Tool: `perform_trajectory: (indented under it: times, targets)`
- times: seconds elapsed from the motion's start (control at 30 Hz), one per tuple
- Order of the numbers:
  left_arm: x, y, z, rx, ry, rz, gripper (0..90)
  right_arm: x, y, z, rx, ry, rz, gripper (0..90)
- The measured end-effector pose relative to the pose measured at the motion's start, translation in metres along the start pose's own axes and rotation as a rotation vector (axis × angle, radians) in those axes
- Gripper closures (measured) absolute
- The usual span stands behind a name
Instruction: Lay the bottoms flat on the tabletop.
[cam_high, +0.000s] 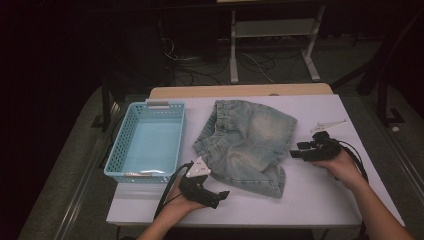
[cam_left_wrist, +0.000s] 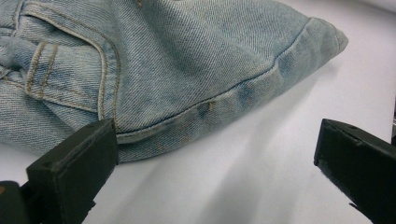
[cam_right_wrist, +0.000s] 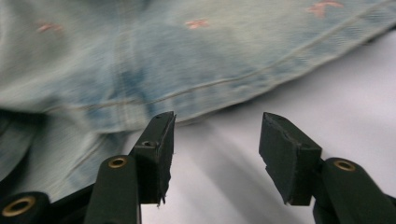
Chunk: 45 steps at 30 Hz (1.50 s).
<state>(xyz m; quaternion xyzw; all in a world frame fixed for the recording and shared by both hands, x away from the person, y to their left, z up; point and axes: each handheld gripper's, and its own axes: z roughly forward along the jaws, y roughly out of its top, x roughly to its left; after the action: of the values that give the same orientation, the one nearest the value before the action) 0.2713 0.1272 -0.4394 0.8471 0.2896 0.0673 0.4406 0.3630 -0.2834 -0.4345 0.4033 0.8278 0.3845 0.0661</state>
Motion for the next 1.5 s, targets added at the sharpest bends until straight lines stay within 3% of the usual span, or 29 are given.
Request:
perform_trajectory:
  times: [0.27,0.53,0.77,0.87,1.0,1.27,1.5]
  targets:
    - [0.000,0.000,0.000,-0.001,-0.002,-0.002,0.0,0.020,0.005,0.004,-0.006,0.090,-0.079,41.6]
    - [0.000,0.000,0.001,0.000,-0.007,-0.001,0.0,0.030,0.006,0.023,0.033,0.094,-0.117,42.1]
    - [0.000,0.000,0.000,-0.002,-0.004,-0.001,0.0,0.035,0.008,0.035,0.047,0.089,-0.137,65.5]
    - [0.001,0.000,0.000,0.001,-0.003,-0.001,0.0,0.037,0.009,0.037,0.051,0.065,-0.150,73.9]
    - [0.000,0.000,0.000,0.000,-0.006,0.001,0.0,0.037,0.010,0.035,0.048,0.061,-0.151,76.6]
    - [0.000,0.001,0.001,-0.002,-0.005,-0.001,0.0,0.034,0.020,0.014,-0.074,0.083,-0.108,81.6]
    - [0.000,0.001,0.001,-0.003,-0.005,-0.001,0.0,0.042,0.035,0.017,-0.113,0.105,-0.115,83.7]
